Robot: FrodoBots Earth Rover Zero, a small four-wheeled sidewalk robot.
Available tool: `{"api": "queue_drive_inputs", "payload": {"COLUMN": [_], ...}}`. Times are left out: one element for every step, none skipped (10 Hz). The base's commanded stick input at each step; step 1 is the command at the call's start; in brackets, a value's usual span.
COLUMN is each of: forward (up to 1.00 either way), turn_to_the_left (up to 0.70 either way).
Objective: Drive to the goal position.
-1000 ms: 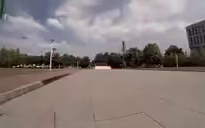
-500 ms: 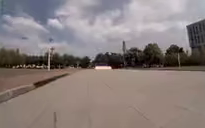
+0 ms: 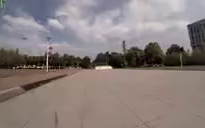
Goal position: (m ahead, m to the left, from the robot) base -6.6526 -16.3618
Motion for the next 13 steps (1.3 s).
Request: {"api": "queue_drive_inputs", "payload": {"forward": [1.0,1.0,1.0,1.0,1.0,1.0,1.0,1.0,1.0,1.0,1.0,1.0,1.0], "turn_to_the_left": [0.0,0.14,0.41,0.42,0.42,0.29,0.17,0.09,0.07,0.07,0.06,0.05,0.04]}}
